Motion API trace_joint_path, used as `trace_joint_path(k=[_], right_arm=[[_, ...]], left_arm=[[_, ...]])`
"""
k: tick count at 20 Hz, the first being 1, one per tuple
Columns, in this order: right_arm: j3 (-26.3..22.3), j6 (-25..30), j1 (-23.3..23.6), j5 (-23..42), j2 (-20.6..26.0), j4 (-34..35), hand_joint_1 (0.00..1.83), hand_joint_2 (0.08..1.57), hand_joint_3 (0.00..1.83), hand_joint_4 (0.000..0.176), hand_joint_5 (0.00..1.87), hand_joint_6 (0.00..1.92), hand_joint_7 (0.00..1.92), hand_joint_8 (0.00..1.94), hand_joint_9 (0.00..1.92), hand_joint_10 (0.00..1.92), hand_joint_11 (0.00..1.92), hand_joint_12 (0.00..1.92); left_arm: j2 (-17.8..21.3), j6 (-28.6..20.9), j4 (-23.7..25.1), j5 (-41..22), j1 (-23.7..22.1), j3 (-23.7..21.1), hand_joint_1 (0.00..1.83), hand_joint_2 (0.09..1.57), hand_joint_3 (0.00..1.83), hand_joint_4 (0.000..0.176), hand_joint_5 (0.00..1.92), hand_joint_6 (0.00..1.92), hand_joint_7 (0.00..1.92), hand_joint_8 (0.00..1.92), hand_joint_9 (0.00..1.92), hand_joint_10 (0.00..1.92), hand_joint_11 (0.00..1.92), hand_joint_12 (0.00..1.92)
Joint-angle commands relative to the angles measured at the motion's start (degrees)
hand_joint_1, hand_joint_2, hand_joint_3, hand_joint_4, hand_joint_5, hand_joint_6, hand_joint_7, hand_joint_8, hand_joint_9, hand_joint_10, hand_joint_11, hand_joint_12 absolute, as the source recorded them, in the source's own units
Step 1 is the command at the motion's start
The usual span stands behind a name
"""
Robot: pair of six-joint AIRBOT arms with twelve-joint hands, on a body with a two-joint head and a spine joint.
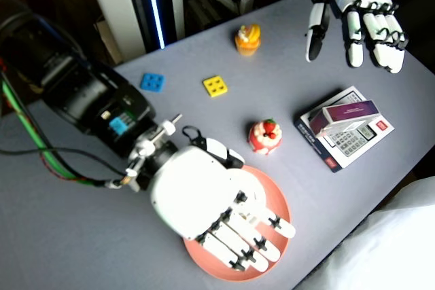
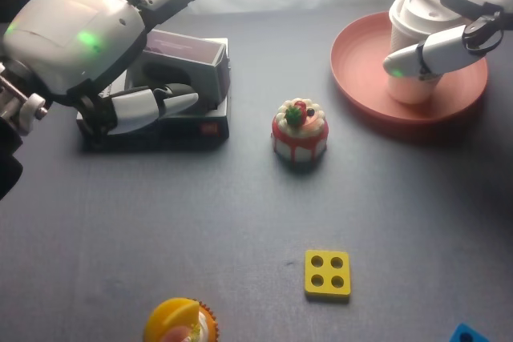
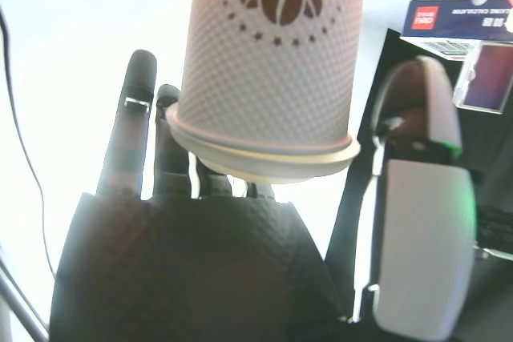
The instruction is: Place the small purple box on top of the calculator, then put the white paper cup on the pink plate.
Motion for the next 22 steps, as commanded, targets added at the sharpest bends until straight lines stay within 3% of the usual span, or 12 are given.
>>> trace_joint_path(k=[1, 3, 4, 5, 6, 7, 11, 14, 15, 19, 21, 22], right_arm=[[-0.3, -0.2, 0.5, 5.2, 0.1, -0.3, 0.67, 0.92, 0.0, 0.094, 0.0, 0.0, 0.0, 0.0, 0.0, 0.0, 0.0, 0.0], [-0.6, -0.5, 0.5, 5.3, 0.2, -0.3, 0.67, 0.93, 0.01, 0.114, 0.0, 0.0, 0.0, 0.0, 0.0, 0.0, 0.0, 0.0], [-0.7, -0.5, 0.5, 5.3, 0.2, -0.3, 0.67, 0.93, 0.01, 0.114, 0.0, 0.0, 0.0, 0.0, 0.0, 0.0, 0.0, 0.0], [-0.9, -0.7, 0.5, 5.5, 0.3, -0.3, 0.63, 0.92, 0.0, 0.157, 0.0, 0.0, 0.0, 0.0, 0.0, 0.0, 0.0, 0.0], [-1.1, -0.7, 0.5, 5.6, 0.4, -0.3, 0.62, 0.9, 0.0, 0.172, 0.0, 0.0, 0.0, 0.0, 0.0, 0.0, 0.0, 0.0], [-1.4, -0.8, 0.5, 5.8, 0.4, -0.3, 0.62, 0.89, 0.0, 0.175, 0.0, 0.0, 0.0, 0.0, 0.0, 0.0, 0.0, 0.0], [-2.6, -1.9, 0.5, 6.5, 0.4, -0.3, 0.5, 0.83, 0.0, 0.175, 0.0, 0.0, 0.0, 0.0, 0.0, 0.0, 0.0, 0.0], [-3.6, -3.3, 0.5, 6.9, 1.2, -0.3, 0.45, 0.84, 0.0, 0.162, 0.0, 0.0, 0.0, 0.0, 0.0, 0.0, 0.0, 0.0], [-4.0, -3.6, 0.5, 7.1, 1.6, -0.3, 0.36, 0.79, 0.0, 0.175, 0.0, 0.0, 0.0, 0.0, 0.0, 0.0, 0.0, 0.0], [-4.5, -4.1, 0.5, 7.5, 2.2, -0.3, 0.27, 0.81, 0.0, 0.176, 0.0, 0.0, 0.0, 0.0, 0.0, 0.0, 0.0, 0.0], [-4.5, -4.1, 0.5, 7.5, 2.2, -0.3, 0.27, 0.81, 0.0, 0.176, 0.0, 0.0, 0.0, 0.0, 0.0, 0.0, 0.0, 0.0], [-4.5, -4.1, 0.5, 7.5, 2.2, -0.3, 0.27, 0.82, 0.0, 0.176, 0.0, 0.0, 0.0, 0.0, 0.0, 0.0, 0.0, 0.0]], left_arm=[[0.2, 0.0, 0.8, -7.5, -0.5, -0.4, 0.75, 1.1, 0.0, 0.128, 0.07, 0.0, 0.0, 0.0, 0.03, 0.01, 0.0, 0.59], [0.2, 0.0, 0.7, -7.5, -0.4, -0.4, 0.78, 1.09, 0.0, 0.132, 0.07, 0.0, 0.0, 0.0, 0.04, 0.01, 0.0, 0.64], [0.2, 0.0, 0.7, -7.5, -0.4, -0.4, 0.78, 1.09, 0.0, 0.132, 0.07, 0.0, 0.0, 0.0, 0.04, 0.01, 0.0, 0.64], [0.2, 0.0, 0.7, -7.6, -0.3, -0.4, 0.79, 1.09, 0.0, 0.131, 0.07, 0.0, 0.0, 0.0, 0.04, 0.01, 0.0, 0.65], [0.2, 0.0, 0.6, -7.6, -0.2, -0.4, 0.79, 1.09, 0.0, 0.135, 0.07, 0.0, 0.01, 0.0, 0.06, 0.01, 0.0, 0.75], [0.2, 0.0, 0.6, -7.7, -0.1, -0.4, 0.79, 1.08, 0.0, 0.142, 0.07, 0.0, 0.01, 0.0, 0.06, 0.01, 0.0, 0.76], [0.2, 0.0, 0.5, -7.8, 0.0, -0.5, 0.79, 1.09, 0.0, 0.142, 0.06, 0.0, 0.0, 0.0, 0.0, 0.0, 0.0, 0.31], [0.2, 0.0, 0.4, -7.8, 0.2, -0.5, 0.75, 1.09, 0.0, 0.146, 0.06, 0.0, 0.0, 0.0, 0.02, 0.01, 0.0, 0.29], [0.2, 0.0, 0.3, -7.8, 0.3, -0.5, 0.76, 1.08, 0.0, 0.151, 0.06, 0.0, 0.0, 0.0, 0.03, 0.01, 0.0, 0.3], [0.2, 0.0, 0.2, -7.8, 0.4, -0.5, 0.78, 1.08, 0.0, 0.154, 0.06, 0.0, 0.0, 0.0, 0.04, 0.01, 0.0, 0.42], [0.2, 0.0, 0.1, -7.8, 0.4, -0.5, 0.78, 1.08, 0.0, 0.142, 0.06, 0.0, 0.0, 0.0, 0.01, 0.0, 0.0, 0.26], [0.2, 0.0, 0.1, -7.8, 0.4, -0.5, 0.78, 1.08, 0.0, 0.132, 0.06, 0.0, 0.0, 0.0, 0.02, 0.01, 0.0, 0.31]])
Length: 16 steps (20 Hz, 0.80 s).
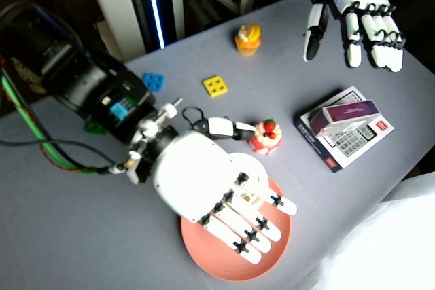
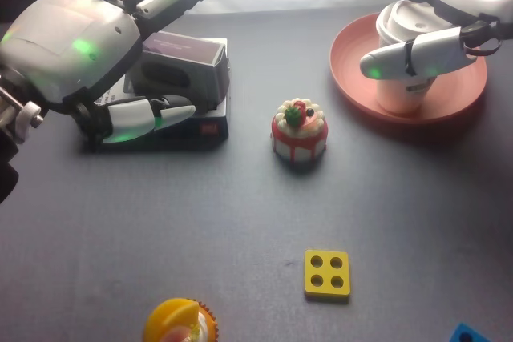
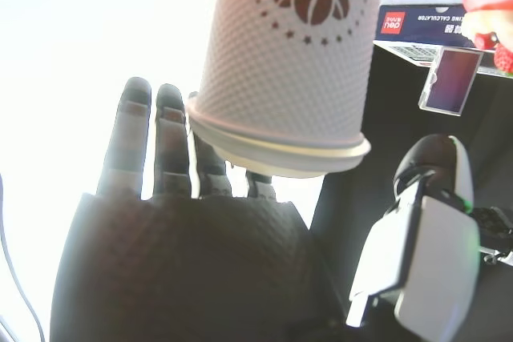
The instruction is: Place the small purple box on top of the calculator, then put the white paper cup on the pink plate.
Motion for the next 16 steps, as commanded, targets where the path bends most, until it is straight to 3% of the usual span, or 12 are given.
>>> trace_joint_path(k=[1, 2, 3, 7, 8, 10, 12, 13, 15, 16], right_arm=[[0.0, 0.0, 0.5, 6.6, 0.2, -0.4, 0.28, 0.84, 0.0, 0.176, 0.0, 0.0, 0.0, 0.0, 0.0, 0.0, 0.0, 0.0], [-0.1, 0.0, 0.5, 6.6, 0.3, -0.4, 0.29, 0.85, 0.0, 0.176, 0.0, 0.0, 0.0, 0.0, 0.0, 0.0, 0.0, 0.0], [-0.2, -0.1, 0.5, 6.7, 0.4, -0.4, 0.29, 0.86, 0.0, 0.176, 0.0, 0.0, 0.0, 0.0, 0.0, 0.0, 0.0, 0.0], [-1.4, -0.7, 0.6, 7.9, 1.9, -0.4, 0.31, 0.88, 0.0, 0.176, 0.0, 0.0, 0.0, 0.0, 0.0, 0.0, 0.0, 0.0], [-1.8, -0.7, 0.7, 8.5, 2.4, -0.4, 0.31, 0.87, 0.0, 0.176, 0.0, 0.0, 0.0, 0.0, 0.0, 0.0, 0.0, 0.0], [-3.6, -0.7, 1.3, 10.3, 4.2, -1.5, 0.36, 0.88, 0.0, 0.176, 0.0, 0.0, 0.0, 0.0, 0.0, 0.0, 0.0, 0.0], [-5.7, -0.7, 2.1, 12.3, 6.1, -3.3, 0.36, 0.88, 0.0, 0.176, 0.0, 0.0, 0.0, 0.0, 0.0, 0.0, 0.0, 0.0], [-6.3, -0.7, 2.4, 12.8, 6.6, -3.6, 0.38, 0.85, 0.0, 0.176, 0.0, 0.0, 0.0, 0.0, 0.0, 0.0, 0.0, 0.0], [-8.1, -0.7, 3.3, 14.3, 8.3, -5.3, 0.39, 0.84, 0.0, 0.176, 0.0, 0.0, 0.0, 0.0, 0.0, 0.0, 0.0, 0.0], [-8.8, -0.7, 3.6, 14.9, 8.9, -6.0, 0.39, 0.85, 0.0, 0.176, 0.0, 0.0, 0.0, 0.0, 0.0, 0.0, 0.0, 0.0]], left_arm=[[0.0, 0.0, 0.7, -7.5, -0.7, -0.2, 0.78, 1.08, 0.0, 0.135, 0.06, 0.0, 0.0, 0.0, 0.02, 0.01, 0.0, 0.32], [0.0, 0.0, 0.7, -7.5, -0.7, -0.2, 0.77, 1.08, 0.0, 0.135, 0.05, 0.0, 0.0, 0.0, 0.02, 0.0, 0.0, 0.32], [0.0, 0.0, 0.6, -7.5, -0.6, -0.2, 0.76, 1.08, 0.0, 0.146, 0.06, 0.0, 0.0, 0.0, 0.02, 0.01, 0.0, 0.32], [0.0, 0.0, 0.5, -7.9, -0.3, -0.3, 0.81, 1.09, 0.0, 0.129, 0.06, 0.0, 0.0, 0.0, 0.02, 0.0, 0.0, 0.32], [0.0, 0.0, 0.4, -7.9, -0.3, -0.3, 0.79, 1.09, 0.0, 0.136, 0.06, 0.0, 0.0, 0.0, 0.0, 0.0, 0.0, 0.23], [0.1, 0.0, 0.4, -8.1, -0.1, -0.4, 0.77, 1.09, 0.0, 0.14, 0.05, 0.0, 0.0, 0.0, 0.01, 0.0, 0.0, 0.26], [0.1, 0.0, 0.0, -8.3, 0.4, -0.5, 0.74, 1.09, 0.0, 0.154, 0.05, 0.0, 0.0, 0.0, 0.01, 0.0, 0.0, 0.15], [0.1, 0.0, -0.1, -8.4, 0.5, -0.5, 0.76, 1.08, 0.0, 0.159, 0.04, 0.0, 0.0, 0.0, 0.03, 0.01, 0.0, 0.31], [0.2, 0.0, -0.6, -8.9, 1.2, -0.6, 0.78, 1.08, 0.0, 0.156, 0.05, 0.0, 0.0, 0.0, 0.04, 0.01, 0.0, 0.45], [0.3, 0.0, -0.7, -9.1, 1.4, -0.7, 0.81, 1.09, 0.0, 0.132, 0.05, 0.0, 0.0, 0.0, 0.03, 0.01, 0.0, 0.45]])
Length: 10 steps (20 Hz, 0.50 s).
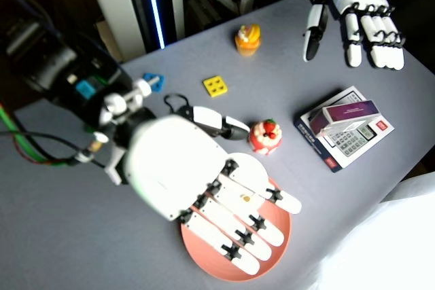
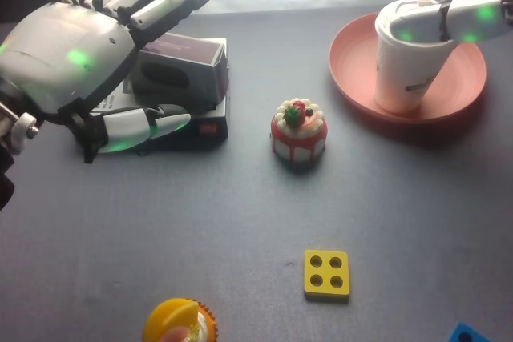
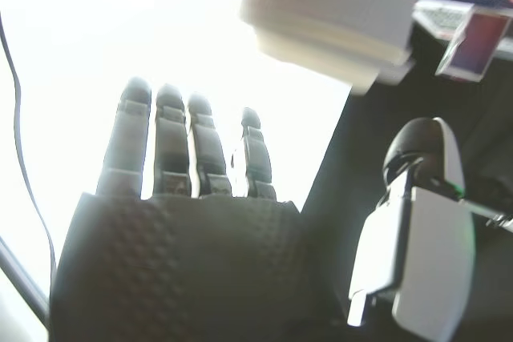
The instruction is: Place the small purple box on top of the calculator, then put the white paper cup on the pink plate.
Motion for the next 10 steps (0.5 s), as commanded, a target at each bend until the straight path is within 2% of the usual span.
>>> trace_joint_path(k=[1, 2, 3, 4, 5, 7, 8, 9, 10], right_arm=[[-0.4, 0.2, 1.2, 7.6, 0.4, -1.4, 0.38, 0.88, 0.0, 0.171, 0.0, 0.0, 0.0, 0.0, 0.0, 0.0, 0.0, 0.0], [-1.3, 0.2, 1.4, 8.4, 1.0, -2.2, 0.34, 0.91, 0.02, 0.157, 0.0, 0.0, 0.0, 0.0, 0.0, 0.0, 0.0, 0.0], [-2.1, 0.2, 1.6, 9.2, 1.5, -2.9, 0.33, 0.92, 0.02, 0.155, 0.0, 0.0, 0.0, 0.0, 0.0, 0.0, 0.0, 0.0], [-3.3, 0.2, 1.6, 10.5, 2.4, -3.7, 0.36, 0.87, 0.0, 0.172, 0.0, 0.0, 0.0, 0.0, 0.0, 0.0, 0.0, 0.0], [-4.4, 0.2, 1.7, 11.9, 3.4, -4.3, 0.36, 0.87, 0.0, 0.172, 0.0, 0.0, 0.0, 0.0, 0.0, 0.0, 0.0, 0.0], [-7.4, 0.2, 1.7, 16.2, 5.6, -5.2, 0.38, 0.98, 0.04, 0.176, 0.0, 0.0, 0.0, 0.0, 0.0, 0.0, 0.0, 0.0], [-9.3, 0.2, 1.2, 19.1, 7.6, -5.7, 0.38, 0.99, 0.05, 0.176, 0.0, 0.0, 0.0, 0.0, 0.0, 0.0, 0.0, 0.0], [-11.3, 0.2, 0.1, 22.3, 9.3, -6.4, 0.37, 0.98, 0.04, 0.176, 0.0, 0.0, 0.0, 0.0, 0.0, 0.0, 0.0, 0.0], [-12.9, 0.2, -1.0, 24.5, 10.5, -7.1, 0.37, 0.98, 0.04, 0.176, 0.0, 0.0, 0.0, 0.0, 0.0, 0.0, 0.0, 0.0]], left_arm=[[0.4, 0.1, 0.7, -7.7, -0.6, -0.4, 0.78, 1.09, 0.0, 0.131, 0.05, 0.0, 0.0, 0.0, 0.01, 0.0, 0.0, 0.41], [0.5, 0.1, 0.6, -7.8, -0.4, -0.5, 0.77, 1.09, 0.0, 0.132, 0.04, 0.01, 0.0, 0.0, 0.0, 0.0, 0.0, 0.31], [0.5, 0.1, 0.6, -7.9, -0.4, -0.6, 0.76, 1.09, 0.0, 0.132, 0.04, 0.01, 0.0, 0.0, 0.0, 0.0, 0.0, 0.29], [0.6, 0.1, 0.5, -8.1, -0.3, -0.7, 0.77, 1.09, 0.0, 0.14, 0.04, 0.01, 0.0, 0.0, 0.0, 0.0, 0.0, 0.39], [0.7, 0.1, 0.5, -8.4, -0.2, -0.8, 0.77, 1.09, 0.0, 0.14, 0.04, 0.01, 0.0, 0.0, 0.0, 0.0, 0.0, 0.39], [0.8, -0.1, 0.4, -9.2, 0.4, -1.0, 0.77, 1.11, 0.0, 0.128, 0.03, 0.0, 0.0, 0.0, 0.0, 0.0, 0.0, 0.54], [1.0, -0.3, 0.3, -10.0, 0.8, -1.2, 0.77, 1.11, 0.0, 0.126, 0.03, 0.0, 0.0, 0.0, 0.0, 0.0, 0.0, 0.55], [1.2, -0.7, 0.0, -11.2, 1.5, -1.4, 0.83, 1.13, 0.0, 0.124, 0.01, 0.0, 0.0, 0.0, 0.0, 0.0, 0.0, 0.34], [1.4, -1.0, -0.2, -12.2, 2.1, -1.7, 0.83, 1.13, 0.0, 0.124, 0.01, 0.0, 0.0, 0.0, 0.0, 0.0, 0.0, 0.34]])
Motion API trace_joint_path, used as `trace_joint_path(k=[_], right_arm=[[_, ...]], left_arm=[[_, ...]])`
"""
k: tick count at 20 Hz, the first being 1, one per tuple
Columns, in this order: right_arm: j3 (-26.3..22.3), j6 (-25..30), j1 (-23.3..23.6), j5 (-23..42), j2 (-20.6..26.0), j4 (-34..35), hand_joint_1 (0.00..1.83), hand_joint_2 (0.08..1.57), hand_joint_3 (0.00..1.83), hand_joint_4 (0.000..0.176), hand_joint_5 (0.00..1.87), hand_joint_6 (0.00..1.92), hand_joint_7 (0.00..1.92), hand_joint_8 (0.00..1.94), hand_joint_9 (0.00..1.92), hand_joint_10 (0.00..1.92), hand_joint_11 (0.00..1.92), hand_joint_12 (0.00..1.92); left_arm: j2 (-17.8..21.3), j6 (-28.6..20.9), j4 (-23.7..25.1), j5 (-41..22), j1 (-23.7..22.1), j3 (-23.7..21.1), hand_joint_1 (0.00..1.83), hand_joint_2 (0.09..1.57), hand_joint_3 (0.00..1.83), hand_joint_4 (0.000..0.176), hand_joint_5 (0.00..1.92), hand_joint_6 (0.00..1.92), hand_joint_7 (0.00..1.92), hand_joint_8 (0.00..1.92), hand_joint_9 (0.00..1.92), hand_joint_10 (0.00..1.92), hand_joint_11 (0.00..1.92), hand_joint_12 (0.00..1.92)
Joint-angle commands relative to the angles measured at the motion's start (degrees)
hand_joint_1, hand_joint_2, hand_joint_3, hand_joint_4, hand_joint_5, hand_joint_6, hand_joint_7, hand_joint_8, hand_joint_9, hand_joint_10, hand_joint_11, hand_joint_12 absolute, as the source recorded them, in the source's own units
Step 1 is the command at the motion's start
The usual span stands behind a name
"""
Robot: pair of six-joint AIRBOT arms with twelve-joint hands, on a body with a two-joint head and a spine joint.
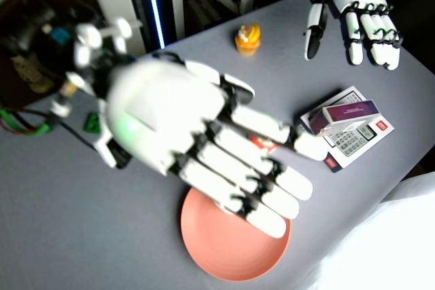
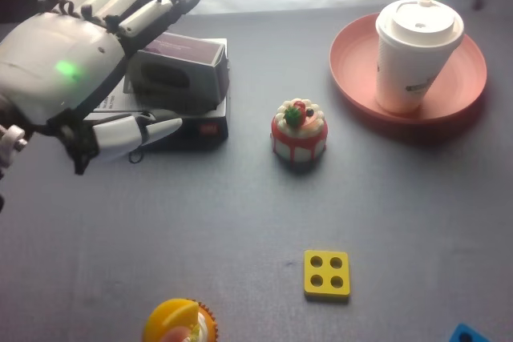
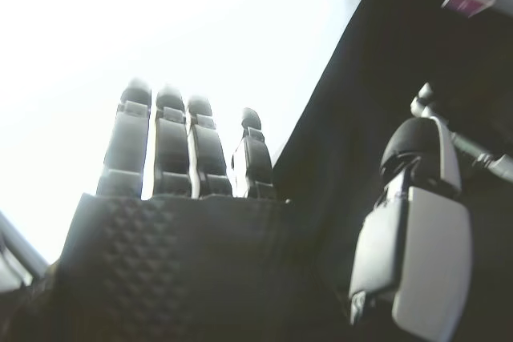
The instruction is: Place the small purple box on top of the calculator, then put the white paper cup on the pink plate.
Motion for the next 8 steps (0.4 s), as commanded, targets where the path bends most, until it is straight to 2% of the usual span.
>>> trace_joint_path(k=[1, 2, 3, 4, 5, 6, 7, 8], right_arm=[[-1.2, 0.1, -0.4, 10.6, 0.8, -1.5, 0.41, 0.98, 0.04, 0.176, 0.0, 0.0, 0.0, 0.0, 0.0, 0.0, 0.0, 0.0], [-2.7, 0.3, -1.8, 12.9, 2.0, -2.4, 0.43, 0.98, 0.04, 0.176, 0.0, 0.0, 0.0, 0.0, 0.0, 0.0, 0.0, 0.0], [-4.5, 1.1, -3.7, 16.0, 3.4, -3.7, 0.44, 0.98, 0.04, 0.176, 0.0, 0.0, 0.0, 0.0, 0.0, 0.0, 0.0, 0.0], [-5.9, 1.4, -5.2, 18.4, 4.4, -4.4, 0.44, 0.99, 0.04, 0.139, 0.0, 0.0, 0.0, 0.0, 0.0, 0.0, 0.0, 0.0], [-7.3, 1.4, -6.5, 21.0, 5.4, -4.8, 0.4, 1.01, 0.05, 0.123, 0.0, 0.0, 0.0, 0.0, 0.0, 0.0, 0.0, 0.0], [-9.1, 1.4, -8.9, 24.7, 6.7, -5.0, 0.39, 1.02, 0.05, 0.122, 0.0, 0.0, 0.0, 0.0, 0.0, 0.0, 0.0, 0.0], [-10.4, 1.4, -10.9, 27.5, 7.6, -5.1, 0.4, 1.03, 0.05, 0.107, 0.0, 0.0, 0.0, 0.0, 0.0, 0.0, 0.0, 0.0], [-11.5, 1.4, -13.1, 30.4, 8.4, -5.1, 0.41, 1.02, 0.04, 0.089, 0.0, 0.0, 0.0, 0.0, 0.0, 0.0, 0.0, 0.0]], left_arm=[[0.5, -0.1, 0.3, -9.4, -0.2, -0.6, 0.79, 1.15, 0.01, 0.112, 0.01, 0.0, 0.0, 0.0, 0.01, 0.01, 0.0, 0.41], [0.8, -0.2, 0.0, -10.7, 0.6, -0.9, 0.8, 1.18, 0.01, 0.074, 0.02, 0.0, 0.01, 0.0, 0.04, 0.02, 0.0, 0.49], [1.3, -0.4, -0.4, -12.4, 1.6, -1.4, 0.8, 1.18, 0.01, 0.066, 0.02, 0.0, 0.01, 0.0, 0.04, 0.02, 0.0, 0.5], [1.6, -0.5, -0.7, -13.9, 2.3, -1.8, 0.76, 1.2, 0.01, 0.049, 0.0, 0.0, 0.0, 0.0, 0.03, 0.01, 0.0, 0.44], [1.8, -0.6, -1.1, -15.1, 2.8, -2.1, 0.72, 1.2, 0.0, 0.058, 0.0, 0.0, 0.0, 0.0, 0.04, 0.02, 0.0, 0.51], [2.0, -1.1, -1.7, -17.0, 3.8, -2.4, 0.7, 1.19, 0.0, 0.078, 0.0, 0.0, 0.02, 0.0, 0.06, 0.02, 0.0, 0.59], [2.0, -1.7, -2.2, -18.4, 4.6, -2.5, 0.72, 1.2, 0.0, 0.092, 0.0, 0.0, 0.01, 0.0, 0.04, 0.01, 0.0, 0.5], [2.1, -2.6, -2.8, -19.8, 5.6, -2.4, 0.72, 1.22, 0.01, 0.135, 0.0, 0.0, 0.02, 0.0, 0.03, 0.01, 0.0, 0.36]])
